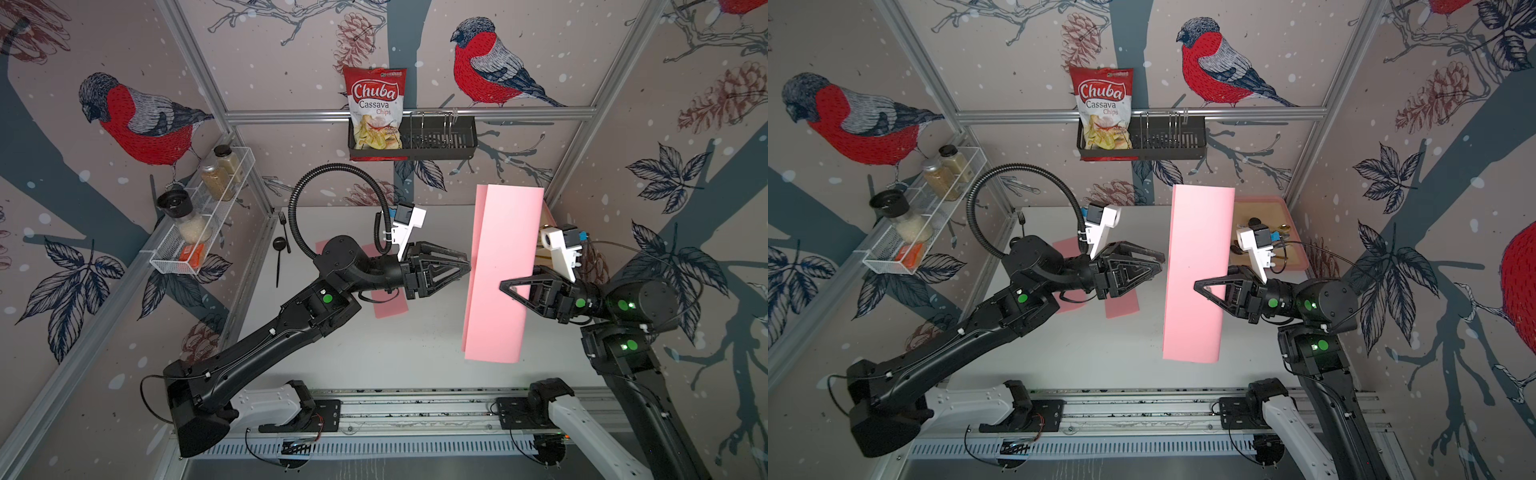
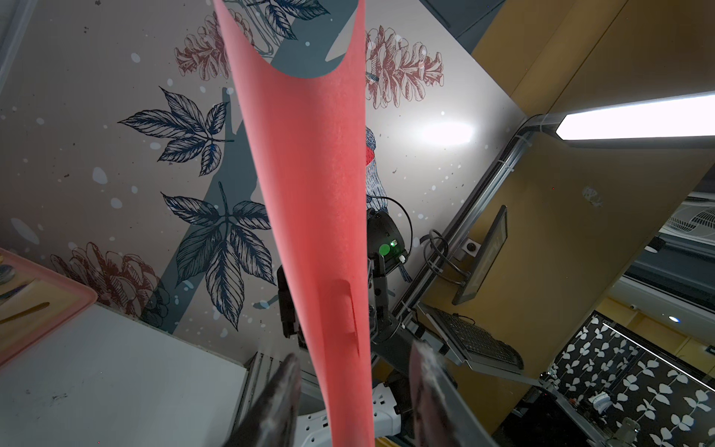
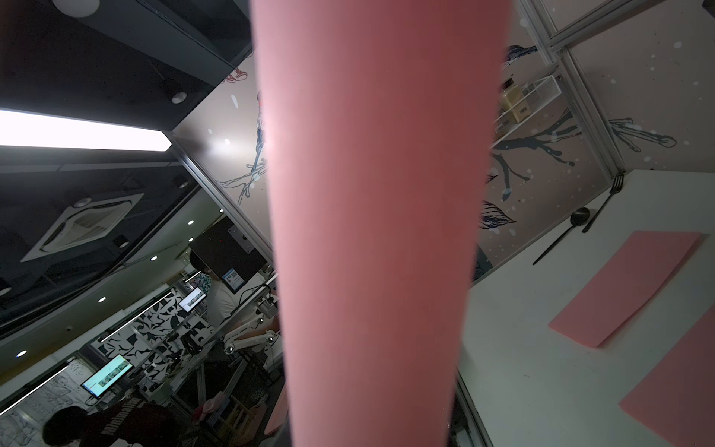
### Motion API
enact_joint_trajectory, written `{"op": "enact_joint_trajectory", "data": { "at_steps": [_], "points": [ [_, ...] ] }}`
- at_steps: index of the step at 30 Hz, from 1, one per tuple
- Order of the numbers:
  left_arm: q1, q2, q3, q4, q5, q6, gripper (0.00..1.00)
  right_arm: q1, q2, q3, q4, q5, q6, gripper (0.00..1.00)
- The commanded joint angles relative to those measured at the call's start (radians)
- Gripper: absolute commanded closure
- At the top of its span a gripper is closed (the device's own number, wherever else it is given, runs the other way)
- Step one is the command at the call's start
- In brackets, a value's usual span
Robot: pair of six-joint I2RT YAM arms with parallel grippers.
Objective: Fold the rectangular paper in half along the long edge
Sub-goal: Fold the paper.
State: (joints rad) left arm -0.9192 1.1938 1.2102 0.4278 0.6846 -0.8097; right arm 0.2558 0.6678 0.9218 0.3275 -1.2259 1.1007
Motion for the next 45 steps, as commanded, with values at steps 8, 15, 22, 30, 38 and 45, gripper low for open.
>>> {"op": "enact_joint_trajectory", "data": {
  "at_steps": [8, 15, 22, 30, 38, 45],
  "points": [
    [-0.008, 0.022, -0.015, 0.086, 0.031, -0.037, 0.47, 0.003, 0.004, 0.009, -0.002, 0.013, -0.013, 0.72],
    [-0.019, 0.033, -0.014, 0.096, 0.027, -0.039, 0.47, 0.003, 0.012, 0.019, -0.071, 0.020, -0.065, 0.74],
    [-0.032, 0.060, -0.026, 0.140, 0.032, -0.065, 0.47, 0.006, 0.017, 0.028, -0.147, 0.030, -0.120, 0.75],
    [-0.037, 0.069, -0.021, 0.141, 0.035, -0.059, 0.50, 0.012, 0.026, 0.067, -0.314, 0.046, -0.237, 0.75],
    [-0.038, 0.085, -0.033, 0.172, 0.046, -0.080, 0.62, 0.015, 0.028, 0.074, -0.338, 0.056, -0.259, 0.75],
    [-0.038, 0.082, -0.031, 0.167, 0.046, -0.073, 0.71, 0.020, 0.030, 0.075, -0.354, 0.056, -0.269, 0.75]
  ]
}}
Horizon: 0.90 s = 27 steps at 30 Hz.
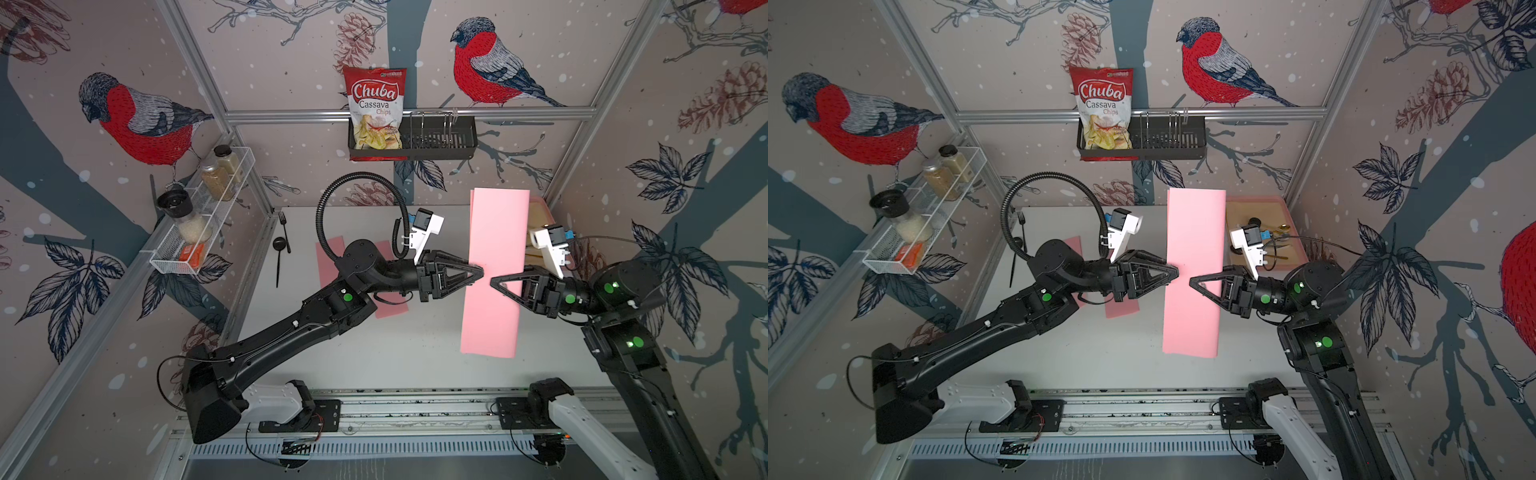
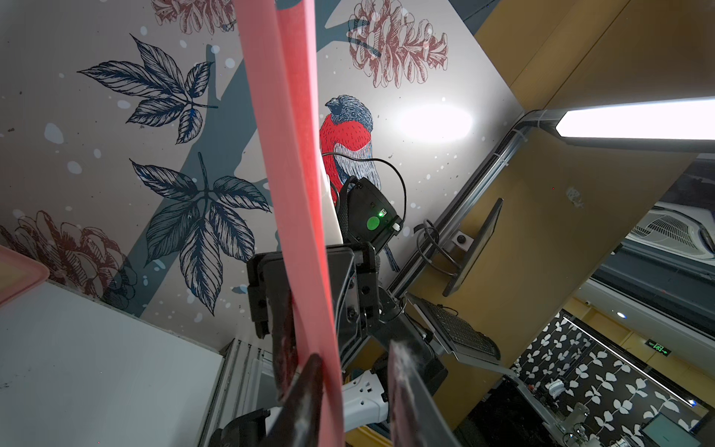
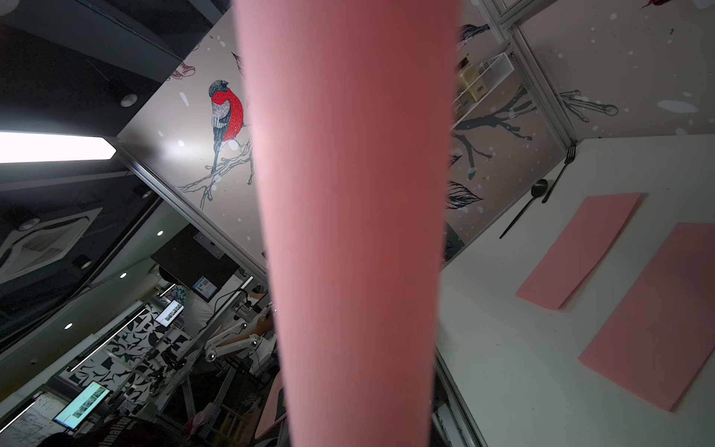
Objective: Fold the rectangular paper in half along the long edge
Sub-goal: Fold the paper.
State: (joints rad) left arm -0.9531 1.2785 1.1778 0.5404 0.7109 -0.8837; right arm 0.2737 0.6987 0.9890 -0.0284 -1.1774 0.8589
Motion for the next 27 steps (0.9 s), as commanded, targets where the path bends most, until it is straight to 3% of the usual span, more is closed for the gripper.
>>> {"op": "enact_joint_trajectory", "data": {
  "at_steps": [1, 16, 27],
  "points": [
    [-0.004, 0.000, 0.003, 0.054, 0.021, 0.001, 0.72, 0.002, -0.001, 0.009, -0.001, 0.008, -0.029, 0.75],
    [-0.006, 0.006, 0.008, 0.045, 0.025, 0.011, 0.99, 0.004, -0.008, 0.028, 0.045, 0.005, 0.008, 0.73],
    [-0.007, -0.001, 0.003, 0.031, 0.023, 0.018, 1.00, 0.002, 0.002, -0.010, 0.247, 0.017, 0.126, 0.57]
  ]
}}
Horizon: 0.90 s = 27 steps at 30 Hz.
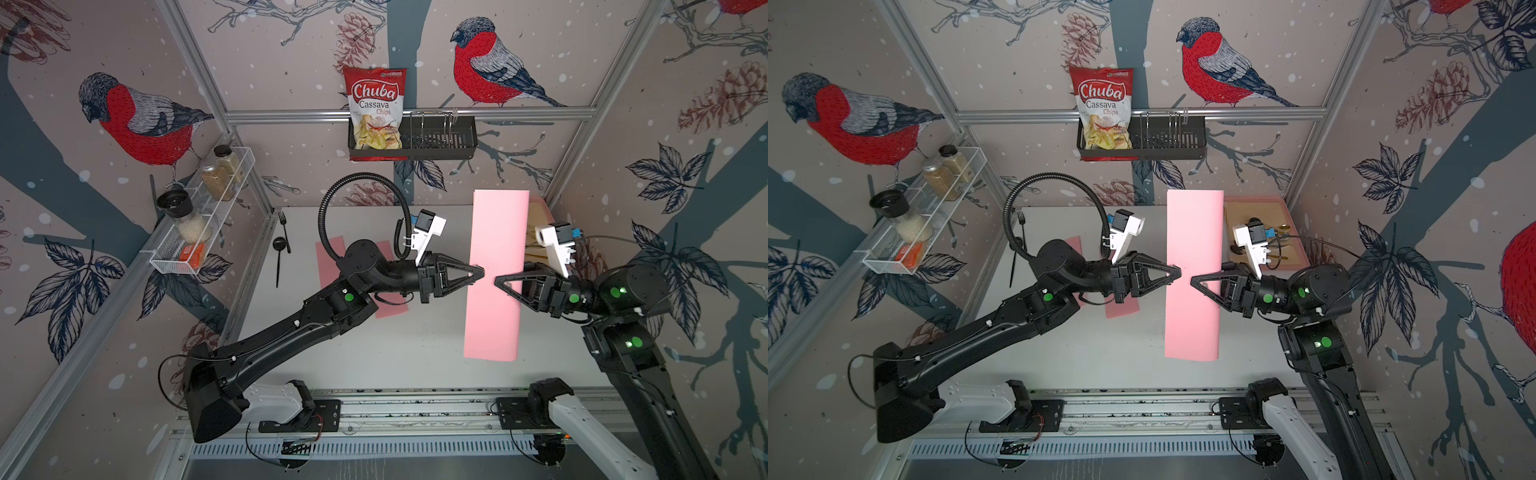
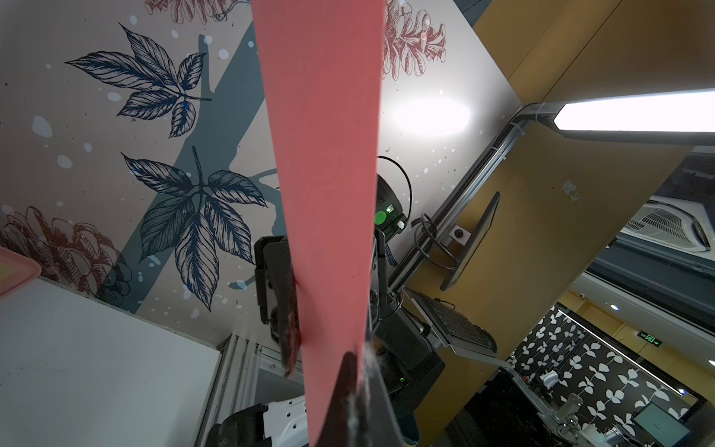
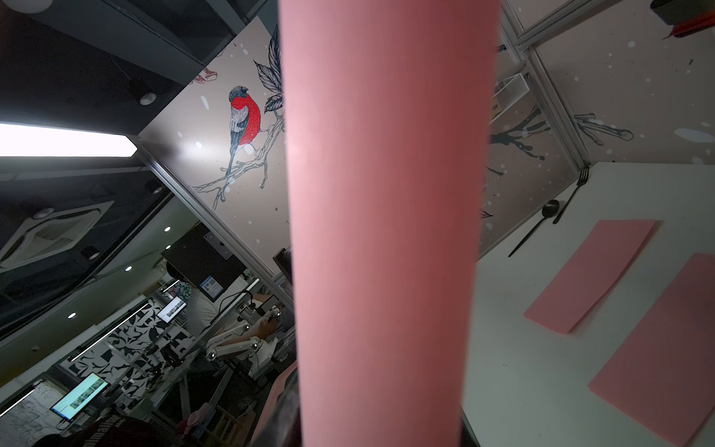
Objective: Fold the rectangular paper in half along the long edge
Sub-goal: Fold the paper.
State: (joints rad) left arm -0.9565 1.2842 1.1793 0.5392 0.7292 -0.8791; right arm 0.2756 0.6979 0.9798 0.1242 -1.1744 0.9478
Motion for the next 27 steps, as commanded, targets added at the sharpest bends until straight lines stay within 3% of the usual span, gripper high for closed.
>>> {"op": "enact_joint_trajectory", "data": {
  "at_steps": [1, 10, 19, 27],
  "points": [
    [-0.004, -0.006, 0.002, 0.031, 0.004, 0.014, 1.00, 0.000, 0.004, 0.000, 0.097, 0.017, 0.037, 0.56],
    [-0.008, -0.005, 0.000, 0.027, 0.001, 0.015, 1.00, 0.000, 0.018, 0.008, 0.148, 0.034, 0.060, 0.55],
    [-0.011, -0.005, -0.001, 0.025, -0.001, 0.018, 1.00, 0.000, 0.035, -0.036, 0.337, 0.068, 0.181, 0.57],
    [-0.011, -0.005, -0.001, 0.022, -0.001, 0.020, 1.00, 0.001, 0.042, -0.064, 0.431, 0.090, 0.244, 0.69]
  ]
}}
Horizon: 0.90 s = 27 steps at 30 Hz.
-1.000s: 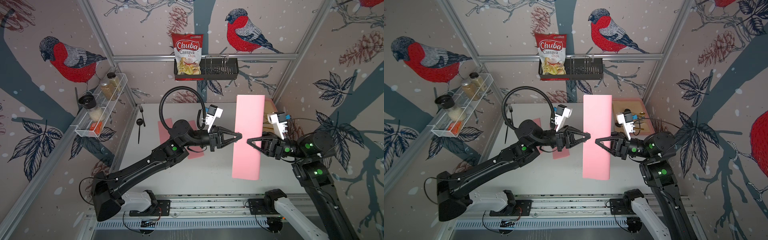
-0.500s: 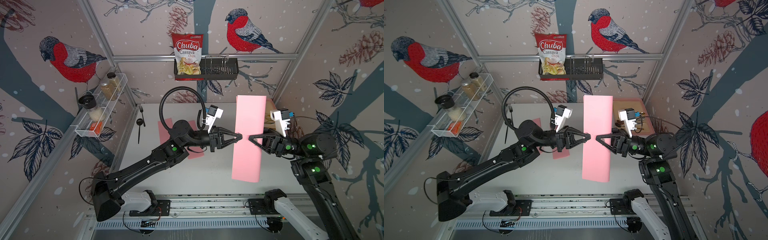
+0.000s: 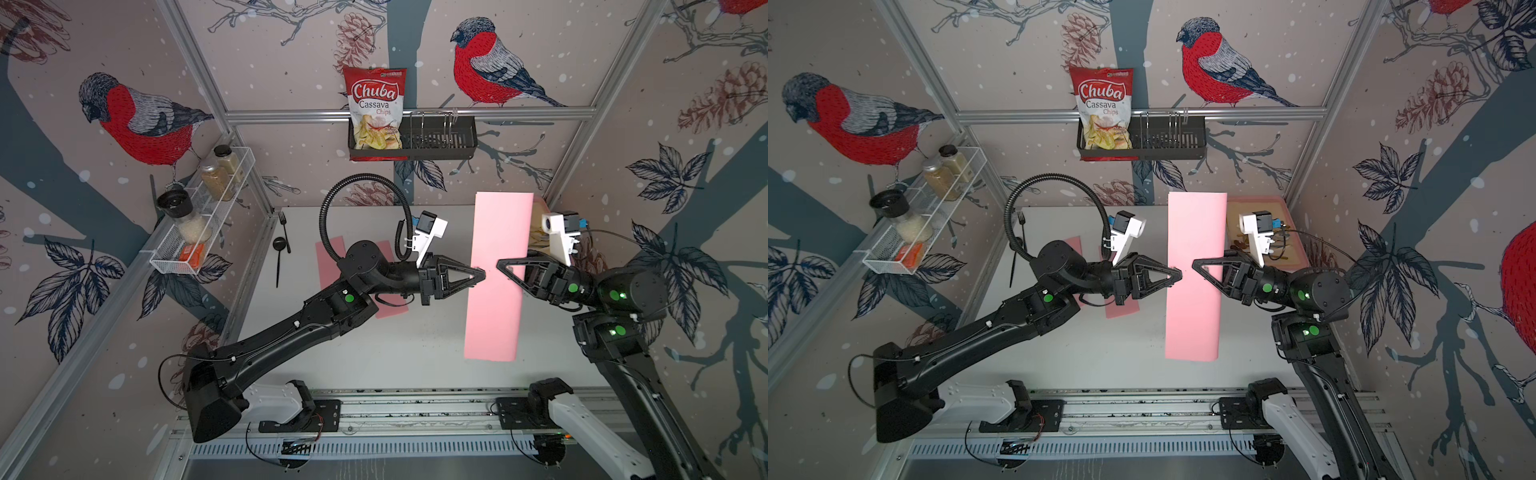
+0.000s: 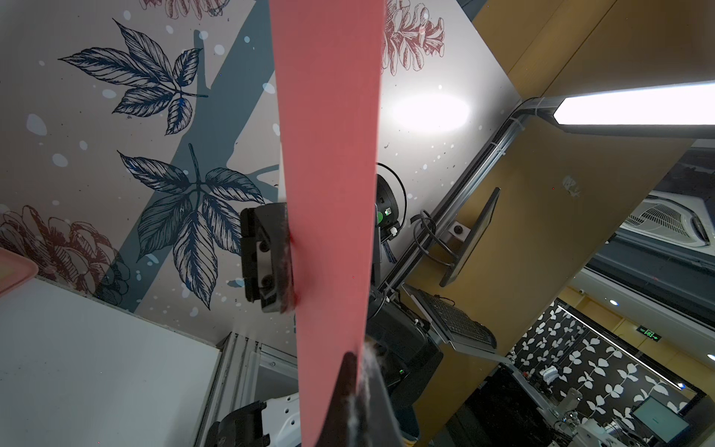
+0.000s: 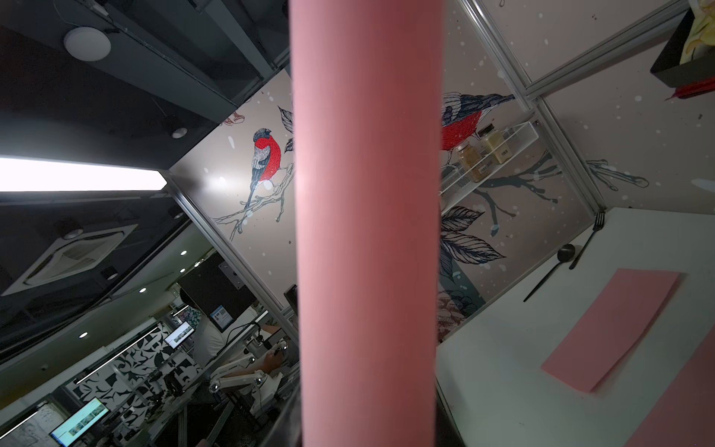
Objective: Fold the rectangular paper in half along the long edge
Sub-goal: Fold the paper.
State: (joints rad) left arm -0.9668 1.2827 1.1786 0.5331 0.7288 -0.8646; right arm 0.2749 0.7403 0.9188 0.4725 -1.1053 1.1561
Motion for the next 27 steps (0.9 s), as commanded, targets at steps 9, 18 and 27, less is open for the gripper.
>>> {"op": "enact_joint_trajectory", "data": {
  "at_steps": [9, 18, 27],
  "points": [
    [-0.002, -0.006, 0.000, 0.025, -0.003, 0.007, 0.92, 0.003, -0.009, -0.003, 0.080, 0.028, 0.039, 0.75],
    [-0.001, -0.013, -0.001, 0.011, -0.010, 0.013, 0.75, 0.002, -0.006, 0.005, 0.049, 0.033, 0.021, 0.77],
    [-0.001, -0.008, 0.002, 0.010, -0.009, 0.012, 0.69, 0.003, -0.002, 0.036, -0.089, 0.046, -0.072, 0.77]
  ]
}}
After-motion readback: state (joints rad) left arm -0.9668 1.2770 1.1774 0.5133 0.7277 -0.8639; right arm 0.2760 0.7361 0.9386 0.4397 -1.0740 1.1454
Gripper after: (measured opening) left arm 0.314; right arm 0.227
